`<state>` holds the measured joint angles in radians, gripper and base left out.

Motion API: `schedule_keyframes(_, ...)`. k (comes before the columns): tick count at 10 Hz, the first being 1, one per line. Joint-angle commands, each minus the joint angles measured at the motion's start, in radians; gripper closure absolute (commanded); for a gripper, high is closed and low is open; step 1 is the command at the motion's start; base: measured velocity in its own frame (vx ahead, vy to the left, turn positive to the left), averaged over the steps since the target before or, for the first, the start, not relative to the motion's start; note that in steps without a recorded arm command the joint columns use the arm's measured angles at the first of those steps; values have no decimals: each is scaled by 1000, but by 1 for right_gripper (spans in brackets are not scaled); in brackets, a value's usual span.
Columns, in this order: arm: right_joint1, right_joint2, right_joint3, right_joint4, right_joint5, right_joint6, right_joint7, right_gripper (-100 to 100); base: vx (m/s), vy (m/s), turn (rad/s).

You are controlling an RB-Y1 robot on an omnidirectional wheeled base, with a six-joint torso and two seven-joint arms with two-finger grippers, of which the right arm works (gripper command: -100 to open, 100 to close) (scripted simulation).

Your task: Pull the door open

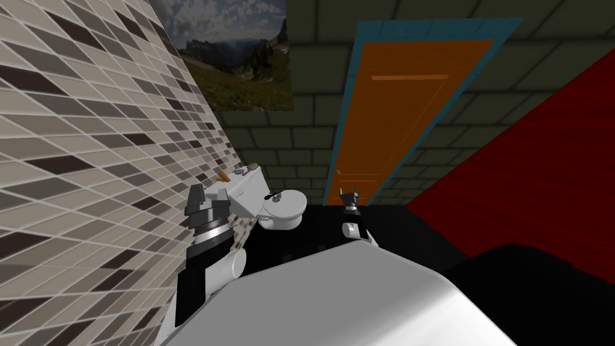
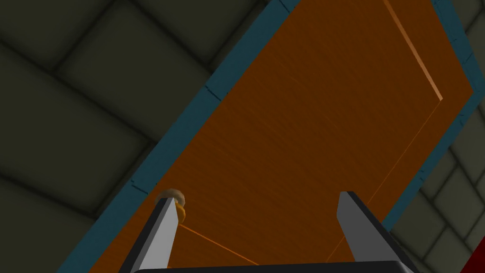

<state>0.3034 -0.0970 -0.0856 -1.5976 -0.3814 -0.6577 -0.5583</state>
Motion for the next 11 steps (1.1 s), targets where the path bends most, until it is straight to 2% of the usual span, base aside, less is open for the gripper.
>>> schedule_keyframes(1, -15, -4, -1, 50, -27, -19, -36, -100, 47, -138, 180)
schedule_keyframes(11, -84, -11, -7, 293, -184, -90, -229, -100, 30, -131, 183)
